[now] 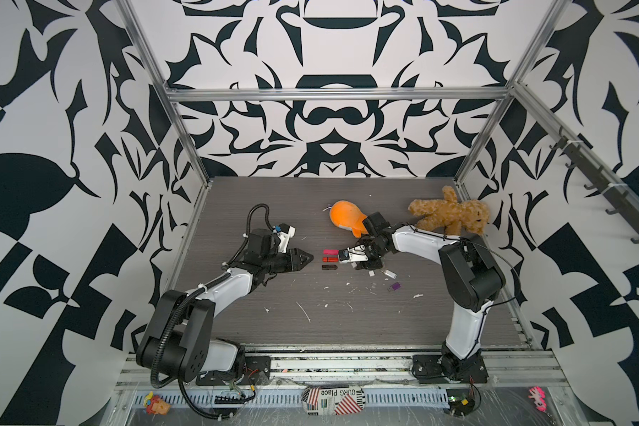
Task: Close the usb drive cover
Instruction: Pick up the cover from the center of the board.
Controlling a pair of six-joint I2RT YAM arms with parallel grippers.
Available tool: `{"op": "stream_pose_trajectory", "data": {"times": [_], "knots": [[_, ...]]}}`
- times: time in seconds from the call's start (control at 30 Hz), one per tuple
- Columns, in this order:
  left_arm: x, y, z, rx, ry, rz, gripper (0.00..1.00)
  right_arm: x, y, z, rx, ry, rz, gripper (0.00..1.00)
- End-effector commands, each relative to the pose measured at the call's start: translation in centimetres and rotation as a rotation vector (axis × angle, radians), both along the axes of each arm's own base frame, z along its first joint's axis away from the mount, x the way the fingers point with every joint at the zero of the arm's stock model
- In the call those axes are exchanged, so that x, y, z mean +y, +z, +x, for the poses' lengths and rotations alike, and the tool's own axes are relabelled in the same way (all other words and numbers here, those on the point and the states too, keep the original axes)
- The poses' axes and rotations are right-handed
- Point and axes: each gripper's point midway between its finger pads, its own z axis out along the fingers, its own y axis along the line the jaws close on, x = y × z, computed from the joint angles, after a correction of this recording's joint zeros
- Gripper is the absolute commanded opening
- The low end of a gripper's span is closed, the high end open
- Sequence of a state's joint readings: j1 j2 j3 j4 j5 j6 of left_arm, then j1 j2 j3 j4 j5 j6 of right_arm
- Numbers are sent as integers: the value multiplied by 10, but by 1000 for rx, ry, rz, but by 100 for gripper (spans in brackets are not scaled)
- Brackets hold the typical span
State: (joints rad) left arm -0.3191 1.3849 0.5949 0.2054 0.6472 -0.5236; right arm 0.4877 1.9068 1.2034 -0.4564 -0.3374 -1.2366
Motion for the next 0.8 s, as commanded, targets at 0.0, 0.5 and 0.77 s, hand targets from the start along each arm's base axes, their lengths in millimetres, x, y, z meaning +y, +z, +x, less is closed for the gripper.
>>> {"op": "stream_pose_trajectory", "data": {"times": [0.0,0.5,0.77], "knots": [[-5,9,5,-19,-17,-19,39,3,9,0,17,19,12,39],[-5,7,4,-12,-23,-15,39,-3,1,-15,103,15,-17,30],[-5,4,4,-3,-27,-14,39,-6,-4,-15,118,-52,-30,30]]}}
